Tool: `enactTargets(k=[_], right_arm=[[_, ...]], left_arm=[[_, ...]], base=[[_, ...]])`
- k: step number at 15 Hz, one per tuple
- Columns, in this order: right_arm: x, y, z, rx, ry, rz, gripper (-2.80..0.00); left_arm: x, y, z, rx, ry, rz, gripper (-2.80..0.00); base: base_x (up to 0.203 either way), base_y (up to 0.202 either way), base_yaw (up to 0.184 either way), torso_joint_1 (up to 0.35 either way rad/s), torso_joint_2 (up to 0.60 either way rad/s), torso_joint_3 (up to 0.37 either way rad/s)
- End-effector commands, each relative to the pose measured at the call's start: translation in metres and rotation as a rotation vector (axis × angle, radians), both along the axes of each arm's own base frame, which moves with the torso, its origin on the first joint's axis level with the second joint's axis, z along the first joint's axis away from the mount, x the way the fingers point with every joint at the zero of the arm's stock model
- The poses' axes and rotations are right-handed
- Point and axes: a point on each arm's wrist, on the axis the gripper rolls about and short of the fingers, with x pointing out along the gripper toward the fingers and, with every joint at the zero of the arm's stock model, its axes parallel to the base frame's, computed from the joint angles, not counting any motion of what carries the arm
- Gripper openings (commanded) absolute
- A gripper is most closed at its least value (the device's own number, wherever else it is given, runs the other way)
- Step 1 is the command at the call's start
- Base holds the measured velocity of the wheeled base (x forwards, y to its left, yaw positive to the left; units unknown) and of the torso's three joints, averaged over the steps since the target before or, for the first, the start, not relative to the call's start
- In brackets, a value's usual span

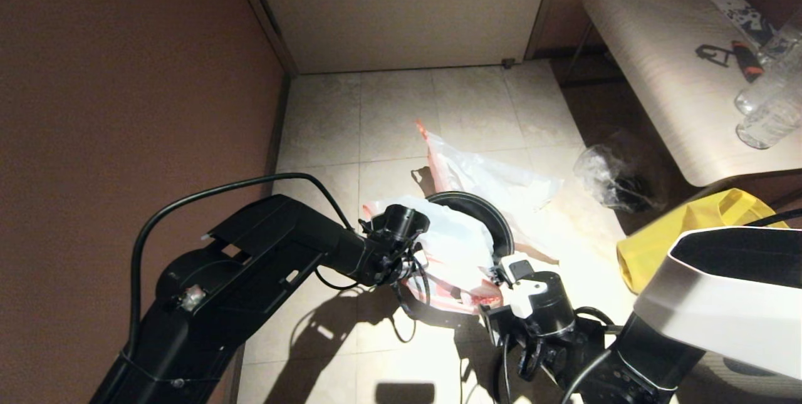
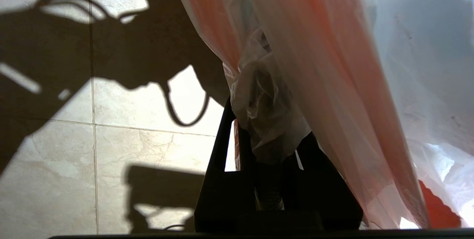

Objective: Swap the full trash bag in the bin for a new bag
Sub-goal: Put the new garbage bag on the trash can

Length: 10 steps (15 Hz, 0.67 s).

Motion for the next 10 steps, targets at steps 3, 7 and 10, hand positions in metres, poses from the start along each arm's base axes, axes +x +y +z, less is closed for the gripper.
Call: enactTargets(k=[3, 7, 10], right_arm=[[-0.004, 0.006, 0.007, 0.031, -0.011, 0.069, 0.00], [0.003, 0.026, 0.000, 0.007, -0.032, 0.112, -2.80], [-0.002, 0.031, -0.017, -0.019, 0.005, 0.130, -2.80]], left_arm=[[0.000, 0.000, 0.000, 0.003, -0.007, 0.013, -2.80], [0.001, 0.001, 0.001, -0.001, -0.008, 0.016, -2.80], [0.002, 0.003, 0.002, -0.004, -0.010, 0.020, -2.80]], base=[[0.000, 0.000, 0.000, 0.000, 0.00, 0.000], [0.000, 0.000, 0.000, 0.000, 0.00, 0.000], [0.000, 0.000, 0.000, 0.000, 0.00, 0.000]])
